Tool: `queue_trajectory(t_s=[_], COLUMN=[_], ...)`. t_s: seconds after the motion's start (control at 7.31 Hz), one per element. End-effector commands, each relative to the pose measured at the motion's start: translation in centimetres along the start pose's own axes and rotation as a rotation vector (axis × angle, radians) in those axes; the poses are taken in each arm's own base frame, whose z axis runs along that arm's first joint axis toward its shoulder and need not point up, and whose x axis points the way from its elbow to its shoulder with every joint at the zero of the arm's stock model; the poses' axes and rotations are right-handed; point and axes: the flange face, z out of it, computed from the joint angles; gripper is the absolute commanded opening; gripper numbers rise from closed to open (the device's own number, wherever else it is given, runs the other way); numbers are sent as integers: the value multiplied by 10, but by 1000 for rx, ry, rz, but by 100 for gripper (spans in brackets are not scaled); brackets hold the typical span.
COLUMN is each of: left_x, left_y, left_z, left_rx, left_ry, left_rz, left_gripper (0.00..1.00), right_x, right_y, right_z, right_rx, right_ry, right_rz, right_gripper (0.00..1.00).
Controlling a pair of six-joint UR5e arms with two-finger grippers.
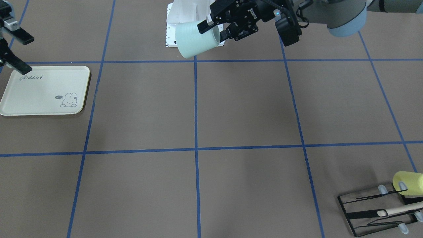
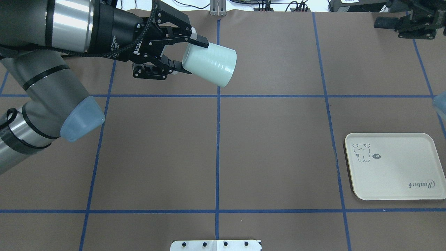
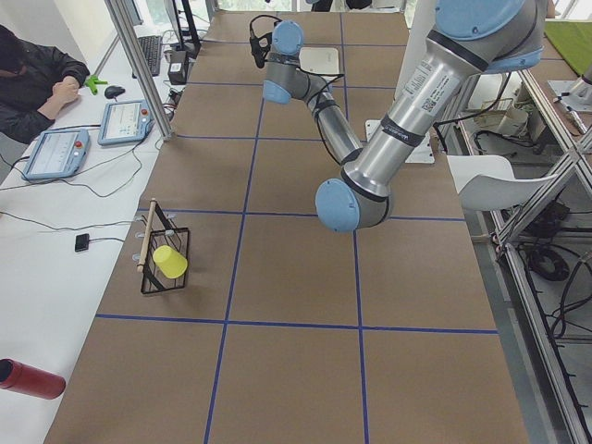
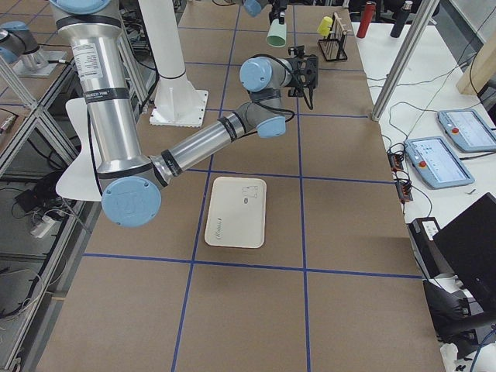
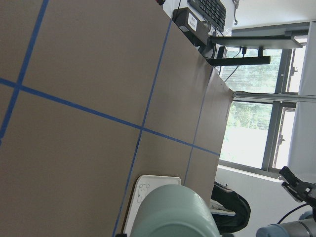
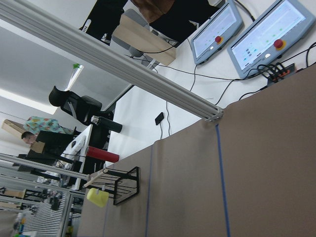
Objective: Left arm grabs green cup and hands to right arm on tray
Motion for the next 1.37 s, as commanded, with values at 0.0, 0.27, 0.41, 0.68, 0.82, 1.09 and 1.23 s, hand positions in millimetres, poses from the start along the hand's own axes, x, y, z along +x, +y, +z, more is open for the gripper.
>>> queue_trajectory(t_s=[0.0,0.27,0.41,0.68,0.82,1.09,1.23], left_x=[3,5,9,12,12,11,11], left_y=[20,41,47,51,50,50,50], left_z=[0,4,0,-3,-3,-2,-1], left_rx=[-28,-58,-66,-68,-64,-63,-62], left_ry=[99,169,183,194,197,195,194], left_rz=[-50,-75,-91,-99,-99,-102,-101], left_gripper=[0,0,0,0,0,0,0], right_x=[-6,-27,-26,-30,-37,-50,-63], right_y=[33,55,82,122,133,154,161], right_z=[11,28,38,51,56,68,77], right_rx=[-43,-82,-112,-168,-169,-164,-182], right_ry=[-155,-281,-369,-443,-470,-526,-556], right_rz=[24,72,94,147,195,253,262], right_gripper=[99,99,99,99,99,98,98])
